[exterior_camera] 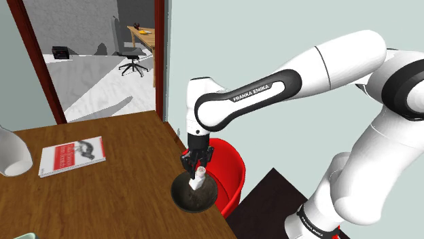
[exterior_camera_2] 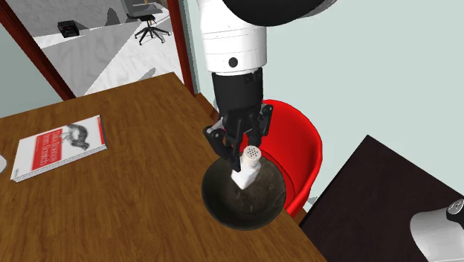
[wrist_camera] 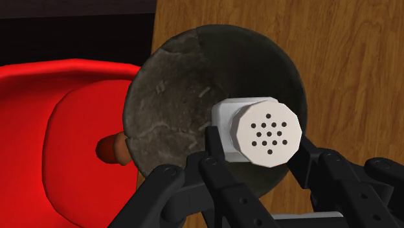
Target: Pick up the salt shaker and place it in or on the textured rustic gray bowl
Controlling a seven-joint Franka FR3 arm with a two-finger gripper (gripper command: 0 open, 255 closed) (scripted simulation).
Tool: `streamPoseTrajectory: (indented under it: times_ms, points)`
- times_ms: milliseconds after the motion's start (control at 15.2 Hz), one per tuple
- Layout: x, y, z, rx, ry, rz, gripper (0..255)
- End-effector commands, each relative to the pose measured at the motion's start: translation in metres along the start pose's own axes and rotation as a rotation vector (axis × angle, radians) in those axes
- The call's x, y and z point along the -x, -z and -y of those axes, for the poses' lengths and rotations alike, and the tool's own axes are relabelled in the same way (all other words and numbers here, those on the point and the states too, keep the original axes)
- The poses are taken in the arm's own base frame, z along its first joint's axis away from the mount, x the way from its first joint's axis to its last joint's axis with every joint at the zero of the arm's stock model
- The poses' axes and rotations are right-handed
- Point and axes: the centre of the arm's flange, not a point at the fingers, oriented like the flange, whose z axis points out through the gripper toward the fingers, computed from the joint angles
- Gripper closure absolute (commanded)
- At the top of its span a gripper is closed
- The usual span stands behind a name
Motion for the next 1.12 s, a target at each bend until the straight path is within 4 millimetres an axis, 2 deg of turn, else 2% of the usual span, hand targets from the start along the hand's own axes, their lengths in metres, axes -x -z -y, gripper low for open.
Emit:
streamPoseTrajectory:
  times_ms: [0,132,660,726,1056]
  points:
    - [-0.003,-0.01,-0.001,0.0,0.0,-0.001,255]
    - [-0.006,-0.02,-0.002,0.0,0.0,-0.001,255]
    - [-0.006,-0.021,-0.002,0.0,0.0,0.0,255]
    - [-0.006,-0.021,-0.002,0.0,0.0,0.0,0]
    - [-0.006,-0.021,-0.002,0.0,0.0,0.0,0]
